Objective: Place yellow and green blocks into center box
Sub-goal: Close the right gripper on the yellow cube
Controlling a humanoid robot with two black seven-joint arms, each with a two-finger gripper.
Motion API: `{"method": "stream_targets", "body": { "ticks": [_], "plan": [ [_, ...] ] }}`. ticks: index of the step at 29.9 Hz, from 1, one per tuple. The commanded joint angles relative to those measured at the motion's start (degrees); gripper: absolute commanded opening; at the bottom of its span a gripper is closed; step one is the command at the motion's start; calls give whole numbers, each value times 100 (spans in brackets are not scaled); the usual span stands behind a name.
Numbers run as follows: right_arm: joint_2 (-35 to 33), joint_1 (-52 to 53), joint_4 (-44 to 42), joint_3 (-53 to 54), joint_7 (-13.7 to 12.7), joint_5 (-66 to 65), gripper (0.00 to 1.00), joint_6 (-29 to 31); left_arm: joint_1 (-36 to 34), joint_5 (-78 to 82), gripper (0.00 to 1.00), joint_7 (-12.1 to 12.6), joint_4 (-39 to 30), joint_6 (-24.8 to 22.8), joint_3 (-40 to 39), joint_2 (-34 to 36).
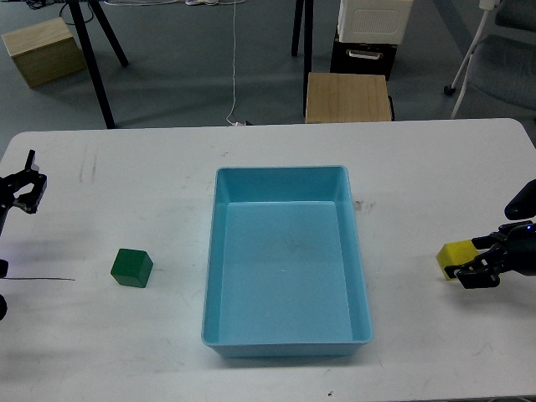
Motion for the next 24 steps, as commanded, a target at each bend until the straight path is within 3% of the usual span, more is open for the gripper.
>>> {"method": "stream_targets", "body": {
  "ticks": [1, 6, 16, 24],
  "plan": [
    [0, -6, 0, -1, 0, 0, 87, -4, 0, 0, 100, 1, 9, 0, 0, 0],
    [0, -6, 0, -9, 0, 0, 78, -4, 0, 0, 100, 1, 18, 0, 0, 0],
    [0, -6, 0, -18, 0, -9, 48, 5, 0, 0, 100, 1, 18, 0, 0, 0],
    [17, 3, 0, -18, 0, -9, 39, 5, 0, 0, 100, 1, 18, 0, 0, 9]
  ]
}}
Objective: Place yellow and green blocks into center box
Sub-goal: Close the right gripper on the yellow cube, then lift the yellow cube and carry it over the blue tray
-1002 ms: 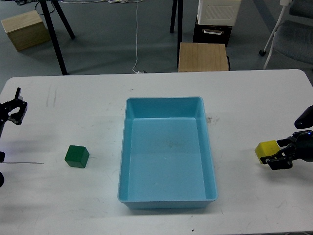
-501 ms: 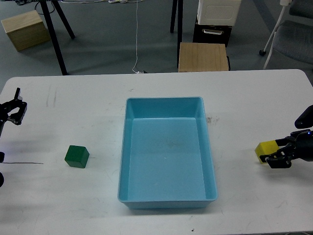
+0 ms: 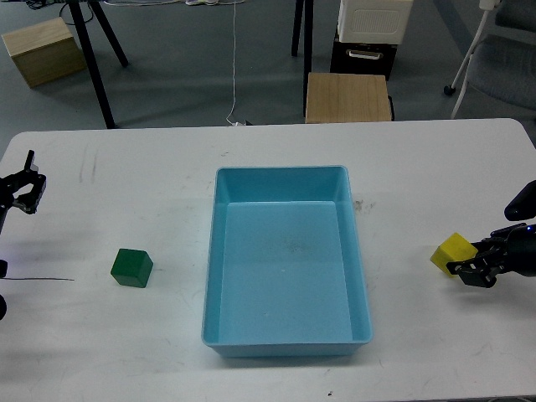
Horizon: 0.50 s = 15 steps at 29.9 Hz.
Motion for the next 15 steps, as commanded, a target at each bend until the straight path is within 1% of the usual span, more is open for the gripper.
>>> {"method": "stream_targets", "body": {
  "ticks": [1, 6, 12, 15],
  "plan": [
    [2, 1, 0, 0, 0, -7, 37, -8, 0, 0, 100, -3, 0, 0, 0, -1],
    [2, 19, 9, 9, 0, -7, 30, 1, 0, 0, 100, -3, 0, 0, 0, 8],
    [-15, 72, 53, 114, 0, 20, 29, -17, -9, 0, 100, -3, 0, 0, 0, 8],
    [-59, 72, 96, 360, 0, 20, 30, -17, -9, 0, 100, -3, 0, 0, 0, 8]
  ]
}}
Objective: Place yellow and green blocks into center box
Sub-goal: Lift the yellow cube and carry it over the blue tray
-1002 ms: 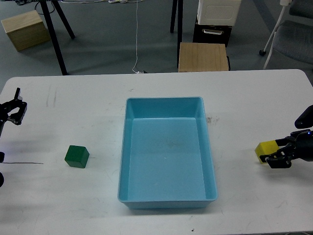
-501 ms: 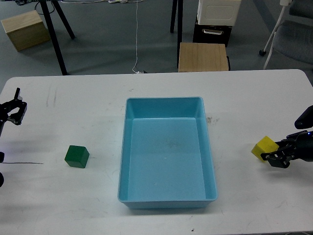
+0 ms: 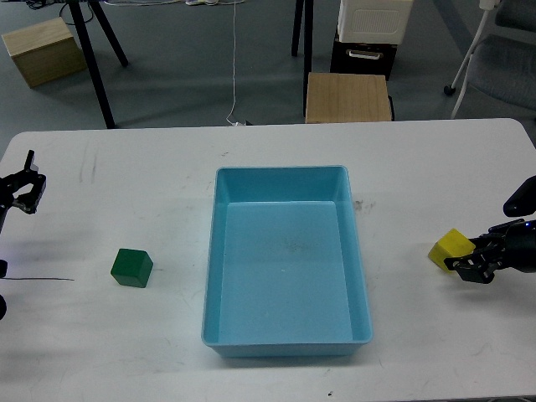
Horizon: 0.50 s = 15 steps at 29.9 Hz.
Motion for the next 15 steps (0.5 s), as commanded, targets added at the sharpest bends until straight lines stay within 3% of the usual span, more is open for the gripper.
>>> {"method": "stream_targets", "body": {
  "ticks": [1, 7, 12, 15],
  "plan": [
    [-39, 5, 70, 296, -1, 8, 30, -5, -10, 0, 100, -1, 0, 0, 0, 2],
    [-31, 93, 605, 1060, -1, 990, 30, -22, -18, 0, 100, -1, 0, 0, 0, 11],
    [13, 760, 1133, 1070, -1, 2388, 30, 39, -10, 0, 100, -1, 0, 0, 0, 11],
    [48, 1050, 1143, 939, -1, 2531, 30, 118, -10, 0, 100, -10, -9, 0, 0, 11]
  ]
}}
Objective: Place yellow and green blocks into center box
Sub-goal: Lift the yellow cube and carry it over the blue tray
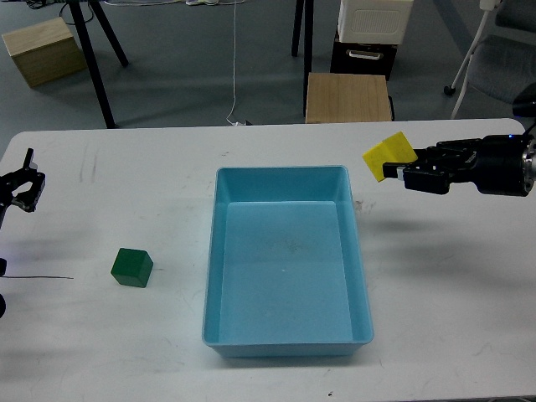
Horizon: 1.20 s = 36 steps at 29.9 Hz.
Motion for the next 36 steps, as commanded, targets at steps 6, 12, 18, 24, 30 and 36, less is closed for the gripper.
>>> {"method": "stream_targets", "body": {
  "ticks": [6, 12, 18, 24, 30, 36],
  "plan": [
    [537, 1066, -16, -1212, 0, 169, 30, 312, 6, -9, 100, -8, -5, 0, 1, -1],
    [1485, 1417, -780, -1793, 0, 152, 30, 365, 15, -9, 100, -8, -5, 0, -8, -10],
    [2225, 1962, -1387, -2575, 0, 152, 30, 391, 15, -9, 100, -8, -5, 0, -17, -10],
    [2945, 2139, -1862, -2848, 0, 152, 31, 479, 15, -9, 100, -8, -5, 0, -61, -10],
    [3227, 2156, -2152, -3182, 0, 152, 31, 546, 6, -9, 100, -8, -5, 0, -61, -1],
    [3684, 2148, -2337, -3630, 0, 152, 31, 546, 6, -9, 100, -8, -5, 0, -70, -1]
  ]
}}
